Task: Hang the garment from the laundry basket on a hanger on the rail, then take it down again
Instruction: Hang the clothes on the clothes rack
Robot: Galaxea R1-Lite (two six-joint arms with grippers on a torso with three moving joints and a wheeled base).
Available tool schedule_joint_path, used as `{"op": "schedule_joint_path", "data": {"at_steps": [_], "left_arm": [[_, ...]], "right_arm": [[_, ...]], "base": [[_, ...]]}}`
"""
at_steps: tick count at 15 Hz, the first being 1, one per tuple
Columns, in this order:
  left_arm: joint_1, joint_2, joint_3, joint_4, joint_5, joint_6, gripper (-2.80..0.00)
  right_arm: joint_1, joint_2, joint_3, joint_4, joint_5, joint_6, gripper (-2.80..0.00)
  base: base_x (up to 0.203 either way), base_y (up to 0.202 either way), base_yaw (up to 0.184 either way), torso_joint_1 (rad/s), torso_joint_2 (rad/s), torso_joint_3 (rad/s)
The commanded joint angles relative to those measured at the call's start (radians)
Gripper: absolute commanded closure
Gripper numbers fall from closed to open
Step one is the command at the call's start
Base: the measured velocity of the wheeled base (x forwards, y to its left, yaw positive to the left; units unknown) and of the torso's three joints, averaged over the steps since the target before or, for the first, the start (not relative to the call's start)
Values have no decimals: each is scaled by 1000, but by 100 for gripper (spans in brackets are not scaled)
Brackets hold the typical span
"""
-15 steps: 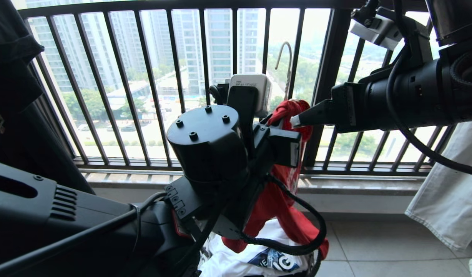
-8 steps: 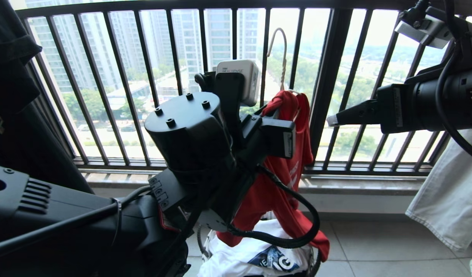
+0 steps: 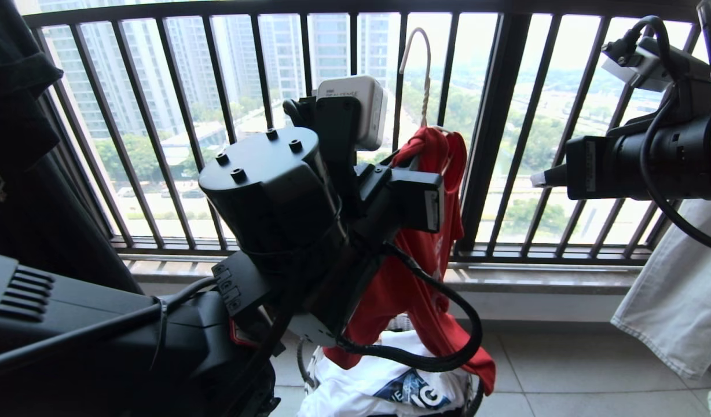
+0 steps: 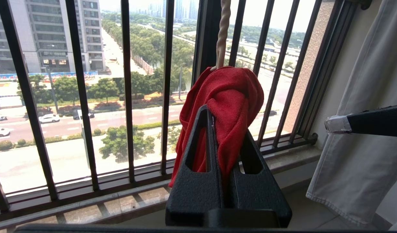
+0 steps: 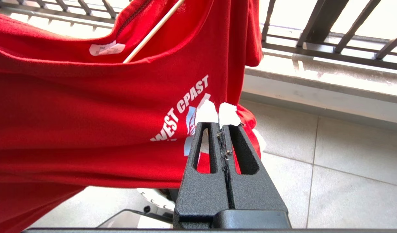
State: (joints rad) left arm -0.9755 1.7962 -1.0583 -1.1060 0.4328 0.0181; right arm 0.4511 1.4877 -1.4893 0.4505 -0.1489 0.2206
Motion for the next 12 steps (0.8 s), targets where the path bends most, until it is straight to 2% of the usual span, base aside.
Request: {"op": "schedule_joint_path", "data": {"at_steps": [1,4,5,12], "left_arm": [[0,-11,0,-5,3,0,0],[0,-1,0,0,3,2,0],[0,3,0,0,3,2,0],[-2,5,0,0,3,3,0]], "right_arm": [[0,42,58,-119,2,0,0],[-3,109,71,-232,1,11,0],[-3,127,68,-255,1,13,-280],[-27,256,37,-421,0,2,-280]], "base": [[0,0,0,0,0,0],[0,0,0,0,0,0],[0,0,0,0,0,0],[0,0,0,0,0,0]]}}
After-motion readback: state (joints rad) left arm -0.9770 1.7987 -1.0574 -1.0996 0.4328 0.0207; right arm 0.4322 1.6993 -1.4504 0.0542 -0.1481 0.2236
